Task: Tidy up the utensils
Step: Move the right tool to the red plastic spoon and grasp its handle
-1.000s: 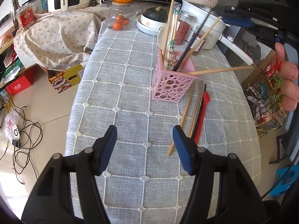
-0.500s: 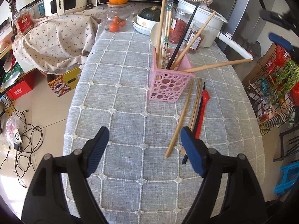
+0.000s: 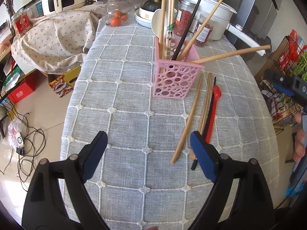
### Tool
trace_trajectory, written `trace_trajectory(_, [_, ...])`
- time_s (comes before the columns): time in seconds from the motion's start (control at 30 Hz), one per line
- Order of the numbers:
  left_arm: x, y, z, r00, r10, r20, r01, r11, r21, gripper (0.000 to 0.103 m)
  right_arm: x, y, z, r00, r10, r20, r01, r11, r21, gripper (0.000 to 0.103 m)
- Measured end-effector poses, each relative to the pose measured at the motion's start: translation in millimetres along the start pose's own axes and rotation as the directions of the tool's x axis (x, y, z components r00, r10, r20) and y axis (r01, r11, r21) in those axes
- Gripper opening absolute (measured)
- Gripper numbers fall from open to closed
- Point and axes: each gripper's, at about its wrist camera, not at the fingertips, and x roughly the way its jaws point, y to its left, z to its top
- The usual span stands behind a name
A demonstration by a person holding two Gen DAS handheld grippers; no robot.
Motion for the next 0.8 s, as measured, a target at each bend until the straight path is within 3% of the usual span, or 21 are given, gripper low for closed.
trace_trajectory(0.17, [16.8,-4.5,1.8,1.0,0.014,-0.025,-0.012,0.996,0.086,0.088,38.6,-5.4,-12.5,0.995,-0.038,-0.091,0.037,0.999,-0.009,0.079])
trace_trajectory(0.5, [31.6,-8.5,12.0,0.999,0.027,-0.046,-0.023,0.995,0.094,0.088,99.6,-9.7,-18.0,0.973,-0.03,-0.23,0.042,0.998,0.047,0.078])
trace_trajectory(0.8, [34.9,-11.5,17.3,0.999,-0.002,-0.041,0.005,0.997,0.071,0.088,124.6,9.4,-12.7,0.963,-0.007,-0.269,0.025,0.998,0.061,0.056])
